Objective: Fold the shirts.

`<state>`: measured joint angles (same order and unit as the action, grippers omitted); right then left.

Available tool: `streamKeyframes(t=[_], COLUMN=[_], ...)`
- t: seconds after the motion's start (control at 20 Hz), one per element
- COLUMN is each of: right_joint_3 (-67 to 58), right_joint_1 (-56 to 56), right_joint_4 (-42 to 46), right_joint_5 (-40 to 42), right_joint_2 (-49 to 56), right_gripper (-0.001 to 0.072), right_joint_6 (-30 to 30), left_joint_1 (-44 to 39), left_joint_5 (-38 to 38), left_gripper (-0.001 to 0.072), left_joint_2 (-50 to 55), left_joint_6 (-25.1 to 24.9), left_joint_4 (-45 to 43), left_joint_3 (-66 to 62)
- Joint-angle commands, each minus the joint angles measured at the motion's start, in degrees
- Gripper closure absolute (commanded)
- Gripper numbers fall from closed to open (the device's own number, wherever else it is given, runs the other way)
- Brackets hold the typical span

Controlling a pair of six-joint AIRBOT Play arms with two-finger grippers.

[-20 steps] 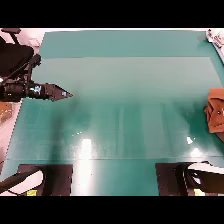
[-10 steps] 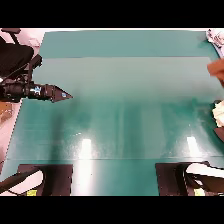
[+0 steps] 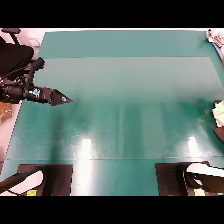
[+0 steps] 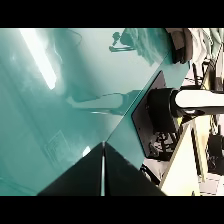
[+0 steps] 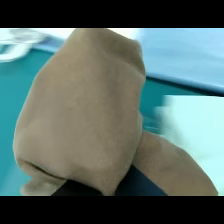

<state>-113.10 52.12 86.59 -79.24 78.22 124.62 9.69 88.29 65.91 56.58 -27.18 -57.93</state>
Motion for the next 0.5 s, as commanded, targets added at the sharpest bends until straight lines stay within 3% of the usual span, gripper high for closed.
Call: streamKeyframes(t=[0.0, 0.15, 0.45], right_joint_3=[5.2, 12.7, 22.9], right_joint_1=[7.8, 15.0, 20.8], right_joint_4=[9.6, 9.6, 9.4], right_joint_5=[-13.5, -17.4, -16.8], right_joint_2=[0.0, 0.0, 0.0], right_gripper=[0.0695, 0.0694, 0.0691], right_joint_6=[-3.9, -6.7, -13.2], left_joint_1=[0.0, 0.0, 0.0], left_joint_5=[-1.2, -1.3, -1.8], left_gripper=[0.0688, 0.0688, 0.0687], left_joint_2=[0.0, 0.0, 0.0], left_joint_6=[0.0, 0.0, 0.2], left_joint_4=[0.0, -0.1, -0.1], left_joint_3=[0.0, 0.0, 0.0])
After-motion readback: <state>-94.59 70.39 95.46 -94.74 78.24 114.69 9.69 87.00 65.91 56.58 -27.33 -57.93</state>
